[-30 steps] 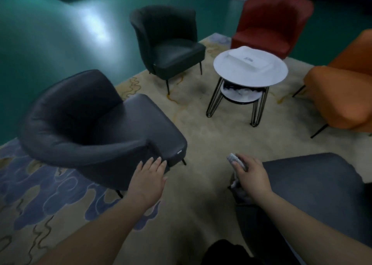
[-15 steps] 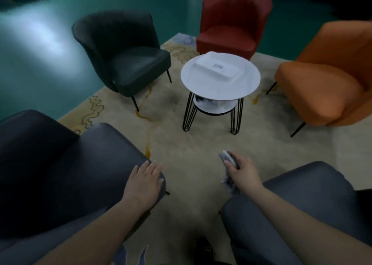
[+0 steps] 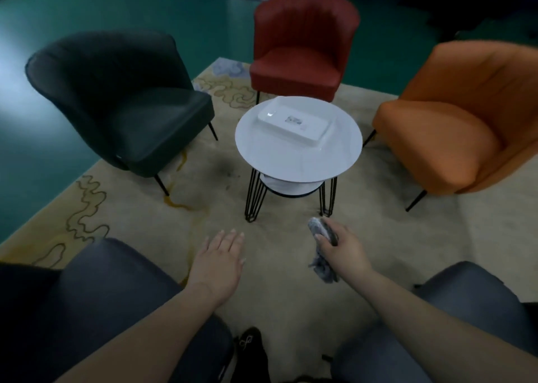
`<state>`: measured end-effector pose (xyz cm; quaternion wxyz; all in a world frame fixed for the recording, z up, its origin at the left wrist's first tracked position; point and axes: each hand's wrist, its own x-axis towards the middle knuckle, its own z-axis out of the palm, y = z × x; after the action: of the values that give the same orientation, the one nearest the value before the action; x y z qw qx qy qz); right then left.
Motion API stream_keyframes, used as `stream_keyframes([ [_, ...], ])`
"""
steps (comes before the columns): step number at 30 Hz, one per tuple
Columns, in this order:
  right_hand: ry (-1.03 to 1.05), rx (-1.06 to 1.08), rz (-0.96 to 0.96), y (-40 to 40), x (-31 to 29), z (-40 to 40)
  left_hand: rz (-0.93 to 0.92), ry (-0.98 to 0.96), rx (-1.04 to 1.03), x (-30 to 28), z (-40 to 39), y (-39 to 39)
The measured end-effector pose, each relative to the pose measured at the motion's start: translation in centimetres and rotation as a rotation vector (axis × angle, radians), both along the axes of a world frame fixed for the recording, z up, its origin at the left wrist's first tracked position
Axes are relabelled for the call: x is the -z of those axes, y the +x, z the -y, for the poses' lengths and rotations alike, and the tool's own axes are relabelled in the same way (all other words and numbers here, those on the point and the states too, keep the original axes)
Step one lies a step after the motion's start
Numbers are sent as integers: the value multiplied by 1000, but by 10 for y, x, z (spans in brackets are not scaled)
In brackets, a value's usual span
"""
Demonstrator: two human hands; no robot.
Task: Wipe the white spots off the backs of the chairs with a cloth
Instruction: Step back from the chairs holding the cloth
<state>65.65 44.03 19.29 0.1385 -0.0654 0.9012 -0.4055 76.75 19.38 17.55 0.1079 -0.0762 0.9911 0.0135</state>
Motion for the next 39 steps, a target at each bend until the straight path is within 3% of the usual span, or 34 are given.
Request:
stream_keyframes([
  [8,5,77,12,-82,-3,48,-11,-10,136,-12,53,-119],
  [29,-23,99,26,-362,2,99,26,3,105,3,120,-410],
  [39,2,241,15,-464,24,164,89,28,223,23,191,-541],
])
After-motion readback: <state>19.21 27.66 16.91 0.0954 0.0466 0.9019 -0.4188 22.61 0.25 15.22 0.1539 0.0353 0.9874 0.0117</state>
